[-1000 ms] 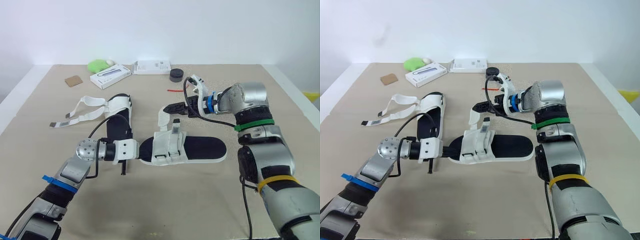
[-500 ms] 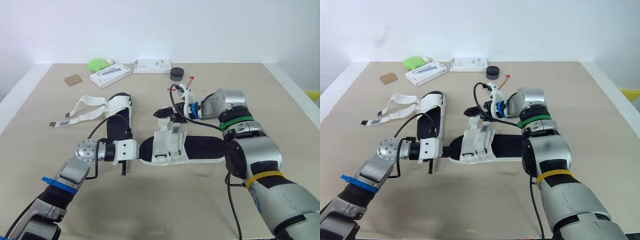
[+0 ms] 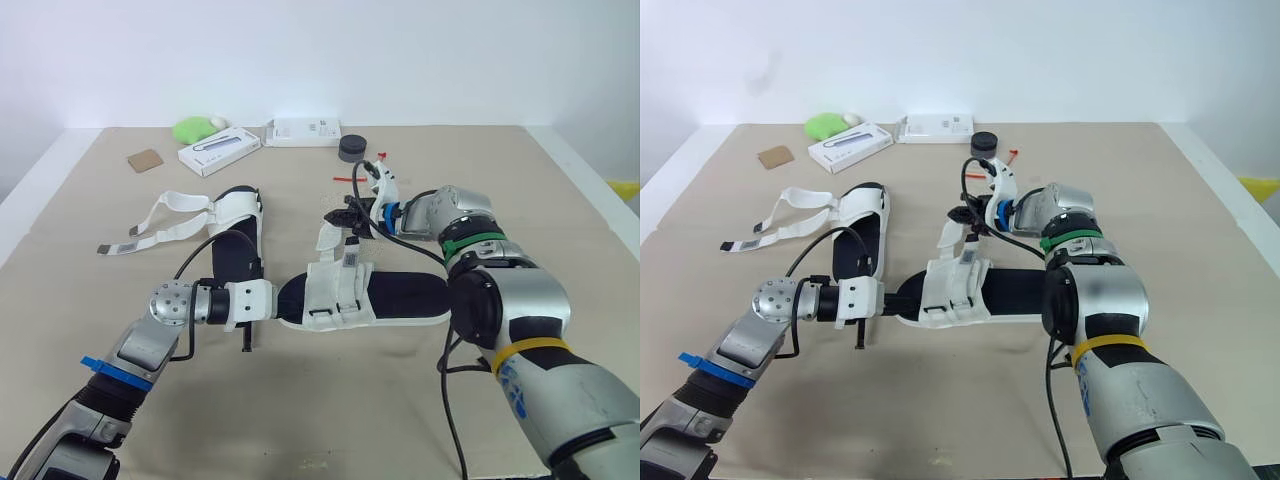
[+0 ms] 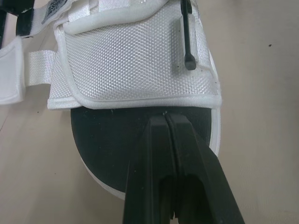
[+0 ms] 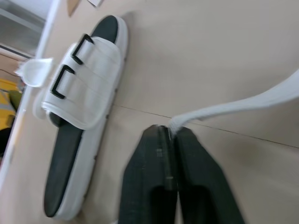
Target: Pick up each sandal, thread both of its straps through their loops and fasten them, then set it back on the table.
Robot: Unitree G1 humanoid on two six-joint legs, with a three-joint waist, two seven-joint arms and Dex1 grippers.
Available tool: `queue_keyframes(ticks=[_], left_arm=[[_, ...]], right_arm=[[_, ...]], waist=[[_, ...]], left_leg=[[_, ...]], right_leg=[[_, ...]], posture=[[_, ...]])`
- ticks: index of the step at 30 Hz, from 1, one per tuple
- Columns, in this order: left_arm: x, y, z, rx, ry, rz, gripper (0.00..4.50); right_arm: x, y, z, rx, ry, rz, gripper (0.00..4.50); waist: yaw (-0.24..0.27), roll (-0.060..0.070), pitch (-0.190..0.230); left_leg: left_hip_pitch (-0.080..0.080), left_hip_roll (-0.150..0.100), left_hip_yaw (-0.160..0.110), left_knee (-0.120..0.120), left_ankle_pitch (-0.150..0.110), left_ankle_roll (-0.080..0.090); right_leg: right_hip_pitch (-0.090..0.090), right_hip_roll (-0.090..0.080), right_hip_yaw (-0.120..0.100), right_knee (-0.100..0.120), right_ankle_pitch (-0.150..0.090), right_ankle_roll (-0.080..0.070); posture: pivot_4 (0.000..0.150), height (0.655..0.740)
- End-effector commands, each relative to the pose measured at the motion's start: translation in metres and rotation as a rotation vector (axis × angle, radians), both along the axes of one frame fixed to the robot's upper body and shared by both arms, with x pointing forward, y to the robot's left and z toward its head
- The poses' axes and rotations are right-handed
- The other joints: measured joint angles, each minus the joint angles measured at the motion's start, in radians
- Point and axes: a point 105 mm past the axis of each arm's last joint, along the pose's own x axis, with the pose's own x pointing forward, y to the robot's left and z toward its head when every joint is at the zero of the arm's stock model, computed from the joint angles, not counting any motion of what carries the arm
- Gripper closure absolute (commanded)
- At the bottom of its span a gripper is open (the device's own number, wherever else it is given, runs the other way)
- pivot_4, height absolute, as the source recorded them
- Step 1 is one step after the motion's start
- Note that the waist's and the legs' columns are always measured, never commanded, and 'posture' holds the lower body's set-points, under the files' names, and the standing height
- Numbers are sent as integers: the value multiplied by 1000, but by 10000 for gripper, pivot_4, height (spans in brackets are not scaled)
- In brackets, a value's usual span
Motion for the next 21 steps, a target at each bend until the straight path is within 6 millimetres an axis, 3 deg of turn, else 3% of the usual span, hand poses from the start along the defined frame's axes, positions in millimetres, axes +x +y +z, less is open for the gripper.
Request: queue_keyframes(ticks=[1,5,11,17,21], left_arm=[[-8,6,-31,101,95,3,45000],[-8,7,-32,103,95,4,45000],[-8,7,-33,104,97,4,45000],[-9,7,-35,103,100,8,45000],[-11,7,-37,102,107,6,45000]], right_arm=[[3,12,39,86,-142,62,44722],[-3,18,52,16,-346,223,44722],[-38,30,60,-144,-744,559,44722],[-94,26,47,-454,-1492,841,44722],[-132,5,4,-808,-2069,1219,44722]], waist=[[0,0,0],[-1,0,0],[-2,0,0],[-1,1,-1],[-2,1,-1]], left_leg=[[0,0,0,0,0,0],[0,0,0,0,0,0],[0,-1,0,2,0,0],[0,-1,-2,2,0,-2],[3,-3,0,2,2,-6]], right_leg=[[0,0,0,0,0,0],[0,0,0,0,0,0],[0,2,0,1,1,1],[1,2,-2,0,0,2],[2,2,0,0,1,3]], posture=[[1500,7400],[1500,7400],[1500,7400],[1500,7400],[1500,7400]])
